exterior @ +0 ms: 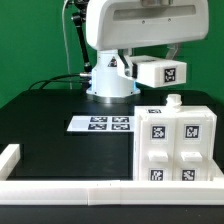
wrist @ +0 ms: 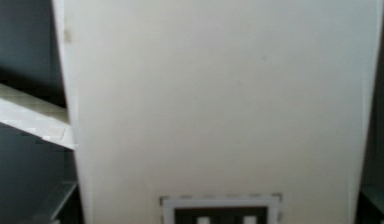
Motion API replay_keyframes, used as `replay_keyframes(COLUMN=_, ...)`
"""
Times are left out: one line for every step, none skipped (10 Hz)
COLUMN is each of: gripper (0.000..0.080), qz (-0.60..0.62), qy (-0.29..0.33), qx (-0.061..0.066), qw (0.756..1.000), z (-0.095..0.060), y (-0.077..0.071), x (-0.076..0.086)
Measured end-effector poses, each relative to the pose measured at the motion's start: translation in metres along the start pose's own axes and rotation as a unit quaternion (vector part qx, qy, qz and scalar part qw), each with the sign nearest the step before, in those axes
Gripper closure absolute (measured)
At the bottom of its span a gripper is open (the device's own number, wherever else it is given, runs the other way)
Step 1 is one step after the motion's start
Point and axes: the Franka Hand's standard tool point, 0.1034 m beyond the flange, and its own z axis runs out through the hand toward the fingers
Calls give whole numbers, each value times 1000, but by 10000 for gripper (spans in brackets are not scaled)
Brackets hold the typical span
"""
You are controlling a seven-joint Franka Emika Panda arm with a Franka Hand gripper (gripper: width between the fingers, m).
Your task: Assemble cabinet
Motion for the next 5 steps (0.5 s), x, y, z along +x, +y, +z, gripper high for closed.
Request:
replay_keyframes(gripper=252, qz=0, qy=1, qx=1, qw=1000, z=1, y=-3, x=9)
replay_keyframes(gripper=252, qz=1, qy=0, qx=2, qw=1000, z=4, y=-8, x=15)
replay_keyframes(gripper=252, qz=4, qy=0, qx=2, qw=1000, z=4, y=-14, x=17)
replay_keyframes(gripper=252, qz=3, qy=-1, qx=3, qw=1000, z=5, y=-14, x=17)
replay_keyframes(gripper=252, qz=4, qy=0, qx=2, qw=1000, z=6, y=-14, x=17)
